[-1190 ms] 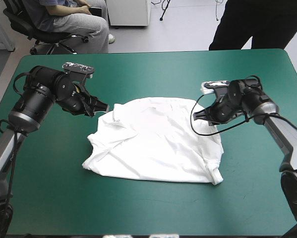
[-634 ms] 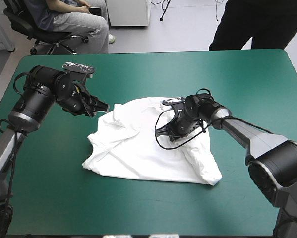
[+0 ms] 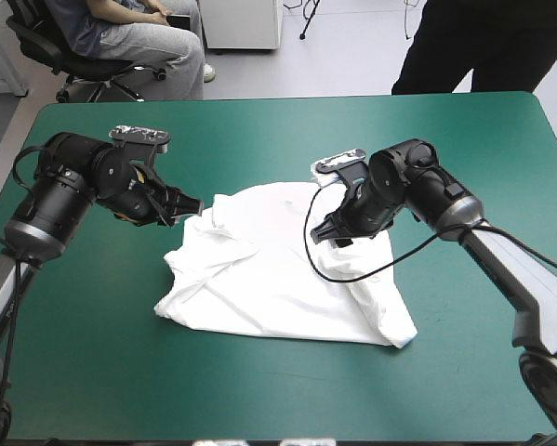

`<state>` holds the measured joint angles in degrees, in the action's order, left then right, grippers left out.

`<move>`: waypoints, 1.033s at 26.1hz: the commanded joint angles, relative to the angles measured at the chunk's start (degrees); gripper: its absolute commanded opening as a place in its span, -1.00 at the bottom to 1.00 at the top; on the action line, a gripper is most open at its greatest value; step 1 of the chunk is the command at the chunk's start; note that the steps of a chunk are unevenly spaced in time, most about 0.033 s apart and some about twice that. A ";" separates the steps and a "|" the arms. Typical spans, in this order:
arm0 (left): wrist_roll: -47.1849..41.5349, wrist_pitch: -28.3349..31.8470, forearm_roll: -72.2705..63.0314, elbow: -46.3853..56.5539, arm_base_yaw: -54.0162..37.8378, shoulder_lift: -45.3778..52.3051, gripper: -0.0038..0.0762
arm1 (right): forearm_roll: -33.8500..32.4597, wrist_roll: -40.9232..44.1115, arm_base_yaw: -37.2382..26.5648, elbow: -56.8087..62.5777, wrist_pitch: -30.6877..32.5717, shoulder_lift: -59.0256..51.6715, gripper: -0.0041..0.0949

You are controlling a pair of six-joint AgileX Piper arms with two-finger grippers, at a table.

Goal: Fold the cloth

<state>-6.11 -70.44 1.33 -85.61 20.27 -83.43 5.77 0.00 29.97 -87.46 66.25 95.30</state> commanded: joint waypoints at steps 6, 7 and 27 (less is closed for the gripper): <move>-1.48 -1.70 -3.98 16.77 0.17 7.93 -0.05 | -1.02 3.00 -4.97 -1.71 3.22 -11.81 0.16; -1.48 -0.66 -3.98 18.12 0.66 8.03 -0.05 | -0.87 3.00 -6.40 -1.71 3.22 -12.59 0.16; -12.63 14.50 5.14 32.32 4.89 5.30 -0.05 | -0.58 1.64 -13.78 -1.71 5.17 -16.19 0.11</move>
<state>-18.06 -57.53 6.05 -52.19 24.93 -77.92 4.71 2.32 16.65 -87.46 71.45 81.23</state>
